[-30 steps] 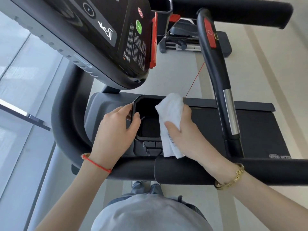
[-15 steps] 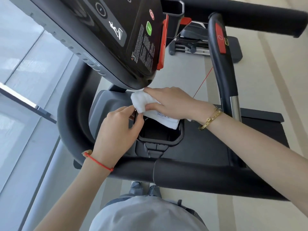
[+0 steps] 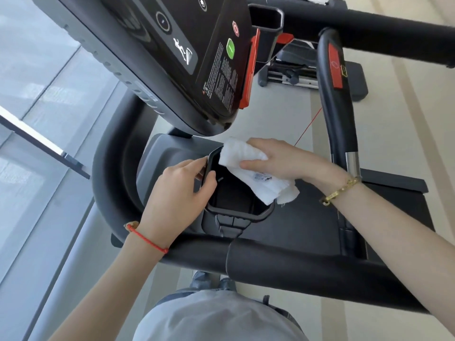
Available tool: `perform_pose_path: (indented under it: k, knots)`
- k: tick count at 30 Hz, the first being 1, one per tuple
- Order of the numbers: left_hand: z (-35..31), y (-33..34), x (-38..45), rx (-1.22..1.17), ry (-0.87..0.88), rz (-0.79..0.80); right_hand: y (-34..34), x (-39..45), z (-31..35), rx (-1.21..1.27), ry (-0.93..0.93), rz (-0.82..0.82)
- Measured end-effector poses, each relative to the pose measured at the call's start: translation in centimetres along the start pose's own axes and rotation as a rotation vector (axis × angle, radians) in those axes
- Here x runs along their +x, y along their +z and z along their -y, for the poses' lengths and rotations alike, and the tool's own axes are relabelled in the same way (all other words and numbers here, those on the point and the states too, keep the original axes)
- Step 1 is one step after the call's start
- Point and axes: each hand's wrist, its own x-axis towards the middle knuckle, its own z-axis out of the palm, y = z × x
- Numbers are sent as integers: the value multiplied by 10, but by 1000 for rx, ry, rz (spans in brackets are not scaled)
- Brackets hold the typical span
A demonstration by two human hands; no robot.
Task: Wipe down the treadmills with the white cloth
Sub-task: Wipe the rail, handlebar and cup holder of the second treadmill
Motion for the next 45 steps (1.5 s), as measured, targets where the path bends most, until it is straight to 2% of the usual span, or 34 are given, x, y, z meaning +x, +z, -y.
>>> perform_pose_path:
  k: [3,5,8,13,18,23,28,29,31,34,40,45]
  knots:
    - [0,0,0,3,3,10,24,-20,-3,248,104,-249]
    - [0,0,-1,4,6,10,45,-35,0,354,179,-355]
    - [0,1,-2,2,1,7,67,-57,6,400,260,-397]
    - [-2,0,-2,17,0,-5,71,-63,12,441,320,-369]
    - [-1,0,-2,20,15,0,44,-33,7,375,257,-386]
    - [3,1,0,-7,26,4,53,-52,2,335,206,-403]
    - [6,2,0,-24,22,12,54,-89,2,300,10,-513]
    - [6,2,0,-23,27,9,52,-95,3,291,-53,-463]
    - [6,2,0,-22,30,10,48,-103,2,186,-133,-257]
    - [7,1,-1,-38,21,22,37,-94,-7,-323,-284,-86]
    - [5,0,-3,-20,0,32,5,-48,10,-643,-305,235]
    - [4,1,-3,-15,-22,52,14,-2,24,-1065,-418,496]
